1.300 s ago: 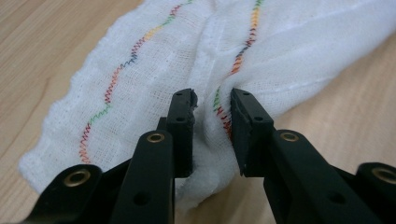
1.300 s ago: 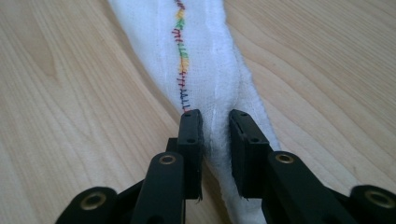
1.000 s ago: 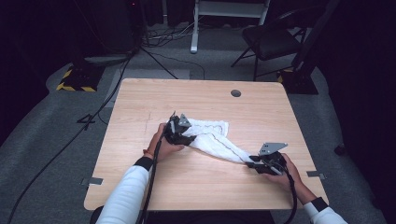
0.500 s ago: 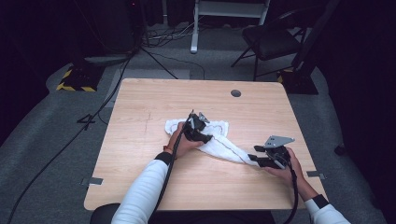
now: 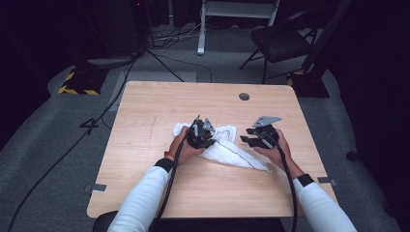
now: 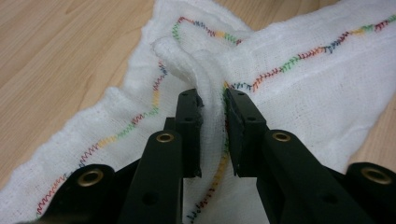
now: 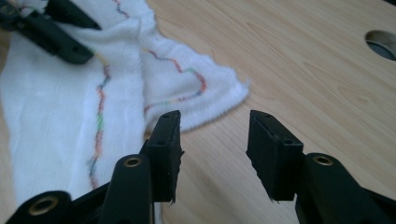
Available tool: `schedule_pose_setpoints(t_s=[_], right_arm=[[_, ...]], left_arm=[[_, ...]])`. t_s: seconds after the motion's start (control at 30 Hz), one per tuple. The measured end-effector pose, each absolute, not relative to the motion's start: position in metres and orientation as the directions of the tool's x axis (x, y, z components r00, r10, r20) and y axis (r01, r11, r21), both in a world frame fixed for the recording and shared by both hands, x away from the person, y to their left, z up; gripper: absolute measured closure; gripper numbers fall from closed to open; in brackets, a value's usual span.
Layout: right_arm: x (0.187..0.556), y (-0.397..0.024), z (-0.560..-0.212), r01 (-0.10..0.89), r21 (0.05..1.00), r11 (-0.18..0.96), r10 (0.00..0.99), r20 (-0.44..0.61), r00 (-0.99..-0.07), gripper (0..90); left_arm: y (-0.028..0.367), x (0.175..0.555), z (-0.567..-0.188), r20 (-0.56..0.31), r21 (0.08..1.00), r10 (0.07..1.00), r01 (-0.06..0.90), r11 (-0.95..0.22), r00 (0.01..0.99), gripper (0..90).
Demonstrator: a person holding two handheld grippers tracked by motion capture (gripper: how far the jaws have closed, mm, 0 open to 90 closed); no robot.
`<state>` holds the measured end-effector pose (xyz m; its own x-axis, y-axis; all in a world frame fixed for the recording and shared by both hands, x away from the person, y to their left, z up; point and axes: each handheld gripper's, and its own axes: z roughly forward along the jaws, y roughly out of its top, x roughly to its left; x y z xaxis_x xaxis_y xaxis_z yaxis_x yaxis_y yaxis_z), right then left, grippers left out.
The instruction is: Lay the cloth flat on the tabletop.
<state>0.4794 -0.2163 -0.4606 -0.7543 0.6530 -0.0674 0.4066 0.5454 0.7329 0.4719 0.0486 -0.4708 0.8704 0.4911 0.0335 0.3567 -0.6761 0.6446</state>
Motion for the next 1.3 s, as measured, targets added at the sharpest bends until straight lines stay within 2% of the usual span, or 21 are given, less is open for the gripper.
schedule_pose_setpoints(t_s=[0.2,0.43,0.53,0.77,0.93,1.0,1.17,1.3], right_arm=[[0.506,-0.191,-0.471,0.450,0.705,0.548,0.664,-0.040,-0.746,53.5],[0.522,-0.178,-0.486,0.476,0.647,0.595,0.667,-0.067,-0.742,62.0],[0.525,-0.181,-0.486,0.492,0.648,0.582,0.670,-0.039,-0.741,64.0],[0.533,-0.197,-0.483,0.529,0.625,0.574,0.736,-0.111,-0.668,64.6],[0.541,-0.219,-0.482,0.575,0.609,0.547,0.799,-0.175,-0.575,60.1],[0.541,-0.220,-0.481,0.577,0.605,0.548,0.802,-0.184,-0.568,59.4],[0.541,-0.228,-0.482,0.588,0.614,0.527,0.818,-0.177,-0.548,54.1],[0.531,-0.235,-0.474,0.579,0.650,0.492,0.825,-0.137,-0.548,52.1]], left_arm=[[0.051,0.463,-0.470,0.057,0.639,0.454,0.317,-0.701,0.889,79.9],[0.058,0.448,-0.462,0.069,0.658,0.407,0.265,-0.705,0.911,82.2],[0.064,0.435,-0.458,0.082,0.659,0.376,0.233,-0.715,0.923,82.5],[0.085,0.399,-0.452,0.079,0.682,0.310,0.175,-0.710,0.948,82.2],[0.096,0.372,-0.454,0.074,0.679,0.251,0.136,-0.722,0.965,82.1],[0.099,0.361,-0.456,0.072,0.673,0.220,0.115,-0.731,0.973,81.9],[0.104,0.337,-0.466,0.084,0.627,0.181,0.090,-0.774,0.980,77.8],[0.110,0.324,-0.470,0.066,0.618,0.199,0.116,-0.777,0.978,67.0]])
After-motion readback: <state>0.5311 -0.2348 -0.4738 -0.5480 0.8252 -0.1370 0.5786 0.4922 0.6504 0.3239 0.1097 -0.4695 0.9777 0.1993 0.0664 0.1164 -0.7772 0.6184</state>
